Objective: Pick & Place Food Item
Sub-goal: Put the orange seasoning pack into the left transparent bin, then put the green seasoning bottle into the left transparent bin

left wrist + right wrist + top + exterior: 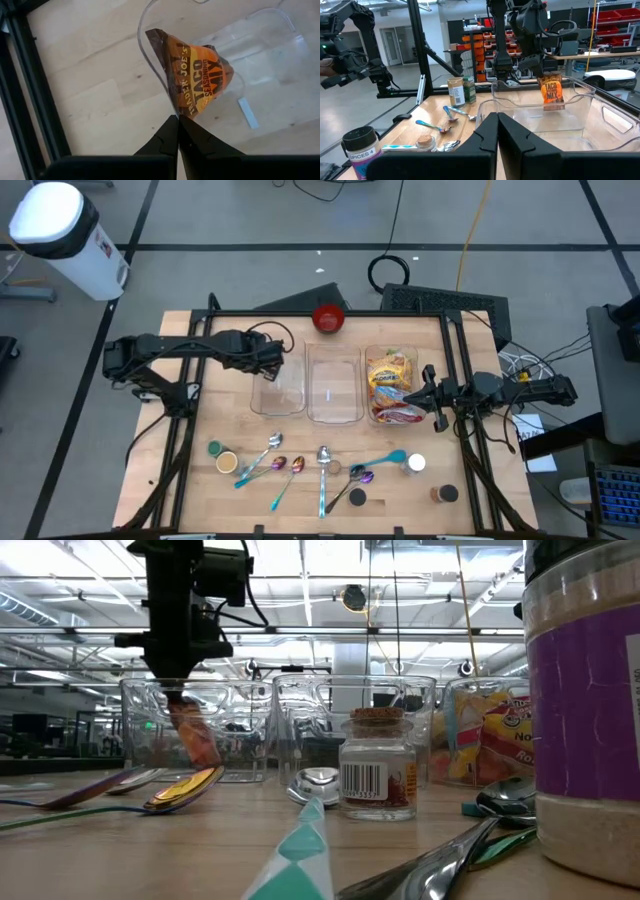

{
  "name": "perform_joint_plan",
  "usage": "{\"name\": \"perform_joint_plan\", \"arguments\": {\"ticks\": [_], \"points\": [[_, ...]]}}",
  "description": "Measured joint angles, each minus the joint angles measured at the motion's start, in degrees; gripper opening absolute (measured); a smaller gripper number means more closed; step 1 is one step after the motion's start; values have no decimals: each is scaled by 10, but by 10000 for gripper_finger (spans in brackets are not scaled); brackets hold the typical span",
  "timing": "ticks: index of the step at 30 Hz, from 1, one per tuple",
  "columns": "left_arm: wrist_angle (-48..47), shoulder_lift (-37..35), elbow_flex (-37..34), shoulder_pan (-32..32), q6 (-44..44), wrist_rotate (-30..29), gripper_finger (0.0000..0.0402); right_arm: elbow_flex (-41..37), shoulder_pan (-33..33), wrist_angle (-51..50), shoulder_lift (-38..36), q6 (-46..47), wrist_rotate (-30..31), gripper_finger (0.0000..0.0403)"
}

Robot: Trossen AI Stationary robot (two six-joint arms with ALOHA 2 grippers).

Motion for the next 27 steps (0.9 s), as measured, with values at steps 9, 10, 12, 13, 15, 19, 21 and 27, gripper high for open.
{"name": "perform_joint_plan", "arguments": {"ticks": [9,10,12,13,15,19,21,27], "points": [[28,0,0,0,13,-3,22,0,0,0,0,0,0,0],[28,0,0,0,13,-5,26,0,0,0,0,0,0,0],[29,0,0,0,13,-7,39,0,0,0,0,0,0,0],[28,0,0,0,13,-7,47,0,0,0,0,0,0,0],[28,0,0,0,13,-7,67,0,0,0,0,0,0,0],[29,0,0,0,13,-7,111,0,0,0,0,0,0,0],[28,0,0,0,18,-6,132,0,0,0,0,0,0,0],[12,-5,27,-1,61,64,173,0,0,0,0,0,0,0]]}}
